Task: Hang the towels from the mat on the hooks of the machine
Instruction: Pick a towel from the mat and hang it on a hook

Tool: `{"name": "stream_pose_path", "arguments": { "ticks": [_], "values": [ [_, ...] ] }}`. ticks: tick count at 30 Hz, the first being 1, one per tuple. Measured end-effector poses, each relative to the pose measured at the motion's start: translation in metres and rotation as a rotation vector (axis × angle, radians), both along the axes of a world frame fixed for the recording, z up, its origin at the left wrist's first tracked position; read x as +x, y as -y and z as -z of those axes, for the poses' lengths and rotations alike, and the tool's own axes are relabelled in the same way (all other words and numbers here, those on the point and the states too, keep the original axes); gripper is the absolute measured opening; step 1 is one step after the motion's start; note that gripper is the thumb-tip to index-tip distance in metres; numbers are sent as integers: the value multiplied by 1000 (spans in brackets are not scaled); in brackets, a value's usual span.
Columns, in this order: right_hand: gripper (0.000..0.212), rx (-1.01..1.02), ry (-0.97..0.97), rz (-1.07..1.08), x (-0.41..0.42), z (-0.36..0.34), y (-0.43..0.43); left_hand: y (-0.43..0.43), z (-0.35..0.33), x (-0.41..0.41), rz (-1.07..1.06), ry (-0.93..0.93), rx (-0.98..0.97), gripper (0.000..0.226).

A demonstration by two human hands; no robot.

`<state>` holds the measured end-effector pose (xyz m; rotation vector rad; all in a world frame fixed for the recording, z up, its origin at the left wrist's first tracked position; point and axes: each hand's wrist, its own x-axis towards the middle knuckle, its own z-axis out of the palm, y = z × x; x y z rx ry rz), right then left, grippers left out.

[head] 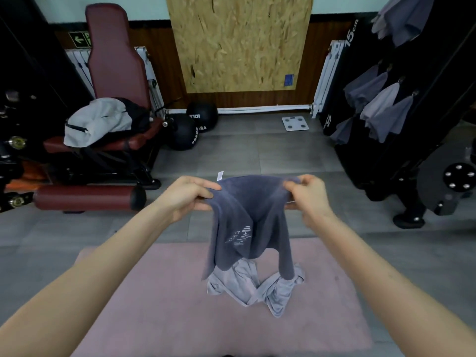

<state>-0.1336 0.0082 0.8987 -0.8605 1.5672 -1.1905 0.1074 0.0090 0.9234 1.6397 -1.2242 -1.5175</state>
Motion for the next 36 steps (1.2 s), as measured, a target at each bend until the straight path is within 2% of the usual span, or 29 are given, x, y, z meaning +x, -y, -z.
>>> {"name": "stream_pose_path", "arguments": {
  "ticks": [4, 8, 10, 12, 15, 17, 19, 21, 22, 24, 25, 27, 30, 36],
  "values": [
    [19, -103, 37, -115, 40, 3, -15, -7, -8, -25, 28, -15, -40, 27],
    [23, -197, 72, -187, 63, 0, -27, -7, -14, -35, -12, -123, -39, 9],
    [27, -238, 16, -262, 69, 1, -32, -7, -16, -35, -2, -107, -49, 27],
    [48, -257, -13, -342, 71, 0, -36, -9, -20, -36, 20, -77, -89, 37],
    [71, -250, 69, -457, 68, -1, -47, -13, -22, -32, 56, 1, -144, 23],
    [68, -222, 172, -542, 64, 0, -53, -15, -20, -27, 66, 72, -178, 19],
    [56, -192, 195, -506, 55, 3, -56, -18, -18, -20, 92, 94, -202, 17],
    [47, -265, -113, -342, 38, 7, -51, -23, -19, -13, 163, 95, -245, 10],
    [50, -329, -355, -305, 27, 9, -46, -26, -21, -9, 209, 113, -266, 8],
    [62, -404, -809, -421, 10, 9, -36, -30, -28, -3, 285, 153, -314, 9],
    [68, -385, -921, -524, 3, 8, -31, -32, -31, 0, 306, 166, -335, 10],
    [74, -336, -1008, -674, -2, 4, -19, -35, -41, 5, 336, 187, -362, 10],
    [72, -344, -1009, -790, 0, -1, -3, -38, -53, 12, 369, 200, -395, 9],
    [37, -353, -1064, -887, -2, -4, 23, -39, -74, 33, 360, 262, -441, 8]
  ]
}}
